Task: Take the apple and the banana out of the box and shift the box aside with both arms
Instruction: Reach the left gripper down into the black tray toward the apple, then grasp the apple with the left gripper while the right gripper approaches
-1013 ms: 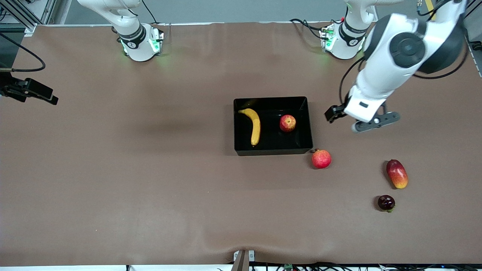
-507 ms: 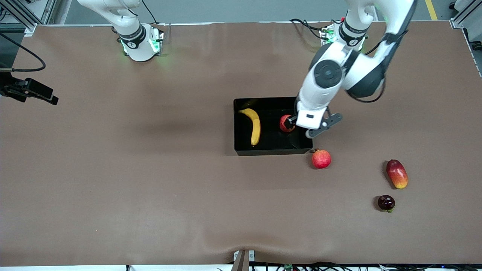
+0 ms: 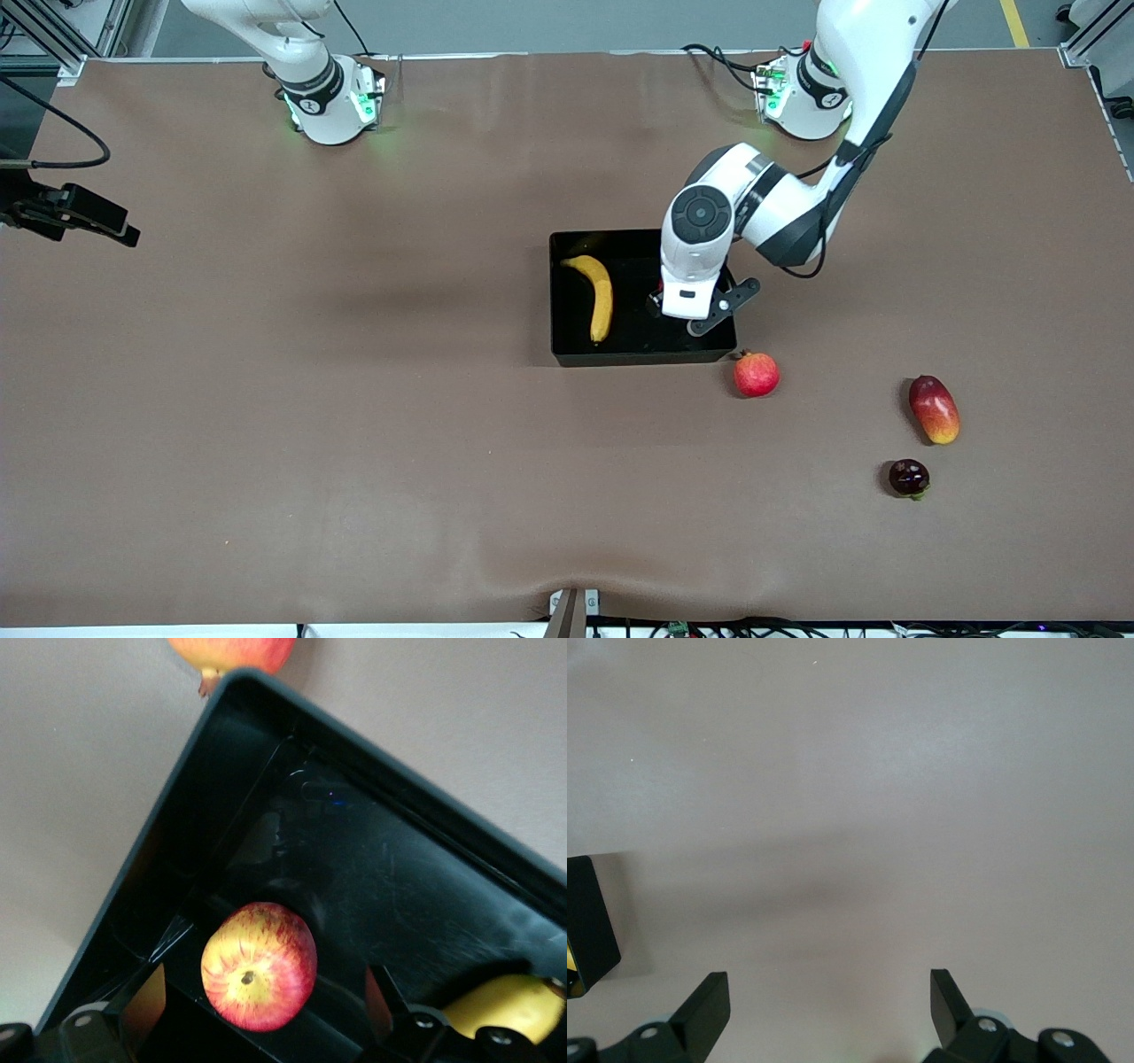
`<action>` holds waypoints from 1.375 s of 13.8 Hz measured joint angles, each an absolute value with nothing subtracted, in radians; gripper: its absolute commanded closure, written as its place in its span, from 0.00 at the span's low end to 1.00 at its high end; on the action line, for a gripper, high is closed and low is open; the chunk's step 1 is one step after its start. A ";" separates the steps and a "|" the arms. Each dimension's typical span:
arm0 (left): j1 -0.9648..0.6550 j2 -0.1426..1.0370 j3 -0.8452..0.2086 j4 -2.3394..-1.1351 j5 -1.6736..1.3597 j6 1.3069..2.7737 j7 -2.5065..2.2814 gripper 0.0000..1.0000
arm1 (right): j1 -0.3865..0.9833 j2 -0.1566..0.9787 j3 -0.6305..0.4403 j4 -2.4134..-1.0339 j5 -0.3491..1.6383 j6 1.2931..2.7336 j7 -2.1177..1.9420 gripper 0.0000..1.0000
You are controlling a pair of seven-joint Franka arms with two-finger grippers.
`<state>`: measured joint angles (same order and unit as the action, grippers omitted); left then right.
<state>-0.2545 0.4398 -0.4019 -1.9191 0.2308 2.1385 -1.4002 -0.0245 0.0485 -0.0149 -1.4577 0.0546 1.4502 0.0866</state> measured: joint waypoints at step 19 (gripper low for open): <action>-0.292 0.532 -0.403 -1.912 0.289 2.176 -1.499 1.00 | 0.038 0.103 -0.009 -1.464 0.170 1.445 0.087 0.00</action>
